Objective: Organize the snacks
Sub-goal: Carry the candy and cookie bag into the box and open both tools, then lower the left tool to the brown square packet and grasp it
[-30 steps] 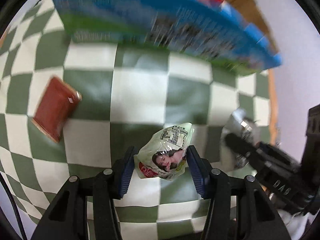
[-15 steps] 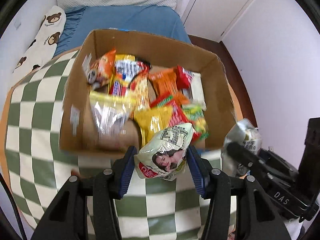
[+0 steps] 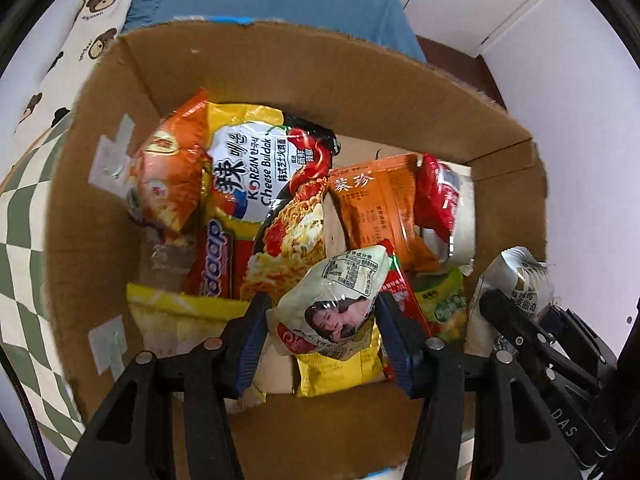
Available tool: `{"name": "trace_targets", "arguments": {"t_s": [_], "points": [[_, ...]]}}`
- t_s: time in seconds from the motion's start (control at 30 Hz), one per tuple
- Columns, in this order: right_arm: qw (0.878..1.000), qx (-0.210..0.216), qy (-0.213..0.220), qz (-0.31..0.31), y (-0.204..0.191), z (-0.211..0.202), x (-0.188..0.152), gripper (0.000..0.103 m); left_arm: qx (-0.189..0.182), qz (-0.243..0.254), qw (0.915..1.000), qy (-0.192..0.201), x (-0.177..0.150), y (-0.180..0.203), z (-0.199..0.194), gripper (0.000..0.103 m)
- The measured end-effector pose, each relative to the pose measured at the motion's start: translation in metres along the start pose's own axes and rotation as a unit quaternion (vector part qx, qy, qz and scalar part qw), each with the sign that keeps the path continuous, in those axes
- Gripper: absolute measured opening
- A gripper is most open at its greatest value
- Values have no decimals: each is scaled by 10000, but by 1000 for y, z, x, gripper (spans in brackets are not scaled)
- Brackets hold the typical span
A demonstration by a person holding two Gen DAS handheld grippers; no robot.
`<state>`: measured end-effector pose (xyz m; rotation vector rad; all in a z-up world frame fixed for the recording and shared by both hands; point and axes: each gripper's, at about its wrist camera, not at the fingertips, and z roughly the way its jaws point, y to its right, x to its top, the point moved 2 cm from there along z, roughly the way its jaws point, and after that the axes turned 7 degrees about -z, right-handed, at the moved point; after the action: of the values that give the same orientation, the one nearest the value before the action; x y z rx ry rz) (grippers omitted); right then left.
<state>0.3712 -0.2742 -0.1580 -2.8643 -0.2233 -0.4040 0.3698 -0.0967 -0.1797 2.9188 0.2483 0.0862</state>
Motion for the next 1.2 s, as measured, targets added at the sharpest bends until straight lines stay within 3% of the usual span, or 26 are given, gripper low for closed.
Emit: {"name": "trace_targets", "arguments": {"t_s": [0.07, 0.13, 0.17, 0.2, 0.23, 0.3, 0.5, 0.83, 1.2], "points": [[9999, -22, -94, 56, 4, 10, 3, 52, 37, 12, 10000, -45, 3, 2, 5, 57], [9998, -68, -165, 89, 7, 15, 4, 87, 147, 36, 9999, -49, 6, 4, 7, 61], [9998, -82, -178, 102, 9, 16, 5, 94, 149, 17, 9999, -69, 8, 4, 8, 65], [9997, -135, -190, 105, 10, 16, 5, 96, 78, -1, 10000, -54, 9, 4, 7, 76], [9995, -205, -215, 106, 11, 16, 6, 96, 55, 6, 10000, -12, 9, 4, 5, 87], [9994, -250, -232, 108, 12, 14, 5, 97, 249, 79, 9996, 122, 9, 6, 0, 94], [9987, -459, -196, -41, 10, 1, 0, 98, 302, 153, 9986, 404, -5, 5, -18, 94], [9980, -597, 168, -154, 2, -45, -22, 98, 433, 170, 9936, 1032, -57, 4, -60, 94], [9930, -764, 858, -288, -13, -115, -59, 98, 582, 447, 9805, 1823, -107, 14, -117, 94]]}}
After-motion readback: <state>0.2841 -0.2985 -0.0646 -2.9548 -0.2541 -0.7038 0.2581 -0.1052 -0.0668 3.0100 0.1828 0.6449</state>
